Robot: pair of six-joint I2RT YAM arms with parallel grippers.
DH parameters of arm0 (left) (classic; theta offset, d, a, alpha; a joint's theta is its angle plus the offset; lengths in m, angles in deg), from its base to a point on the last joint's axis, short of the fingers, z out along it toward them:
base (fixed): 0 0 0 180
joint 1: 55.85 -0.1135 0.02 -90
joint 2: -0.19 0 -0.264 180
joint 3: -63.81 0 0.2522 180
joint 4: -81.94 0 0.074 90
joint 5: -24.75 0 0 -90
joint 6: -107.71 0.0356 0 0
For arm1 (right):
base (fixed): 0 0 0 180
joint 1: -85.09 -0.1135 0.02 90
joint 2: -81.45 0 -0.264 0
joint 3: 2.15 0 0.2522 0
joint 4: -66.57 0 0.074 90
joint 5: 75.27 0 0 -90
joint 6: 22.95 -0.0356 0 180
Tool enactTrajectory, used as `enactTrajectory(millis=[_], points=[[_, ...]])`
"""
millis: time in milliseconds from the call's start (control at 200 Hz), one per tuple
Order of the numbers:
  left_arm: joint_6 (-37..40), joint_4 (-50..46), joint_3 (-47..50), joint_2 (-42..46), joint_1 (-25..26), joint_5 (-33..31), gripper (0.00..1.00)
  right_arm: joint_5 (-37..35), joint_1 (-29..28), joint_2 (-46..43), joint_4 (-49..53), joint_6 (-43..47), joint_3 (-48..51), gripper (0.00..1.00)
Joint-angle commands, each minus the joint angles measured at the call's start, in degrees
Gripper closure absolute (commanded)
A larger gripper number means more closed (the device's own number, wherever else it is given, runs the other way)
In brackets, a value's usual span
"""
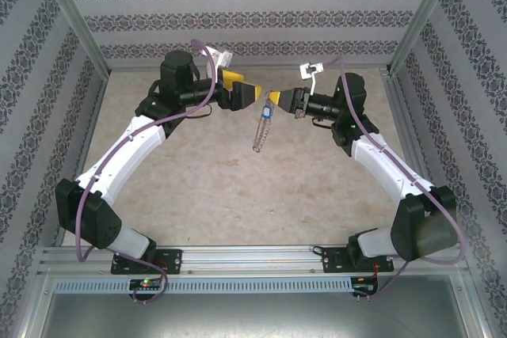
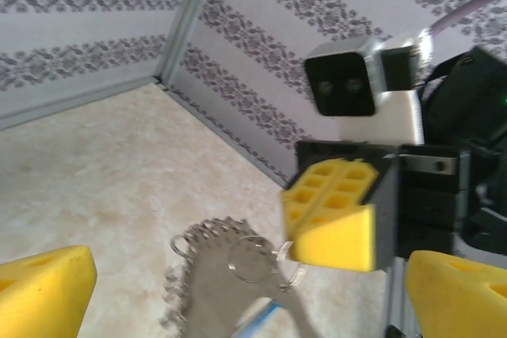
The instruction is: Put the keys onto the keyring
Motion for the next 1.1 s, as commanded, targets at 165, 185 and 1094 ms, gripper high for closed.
enactTrajectory(millis=[165,185,1094], points=[[2.8,-1.6,-0.2,2.2,-4.7,-6.2,0.00,7.6,0.6,4.8,-0.2,2.7,-6.6,1.00],[2.8,-2.1,-0.9,1.8,-5.1,-4.9,0.00,7.9,0.5,5.2,-0.1,2.7,-7.0,1.00],[3.1,-7.2,-10.8,-11.2,-6.0,23.2,0.61,4.0,1.5,9.7,3.3,5.5,-10.9,1.00]])
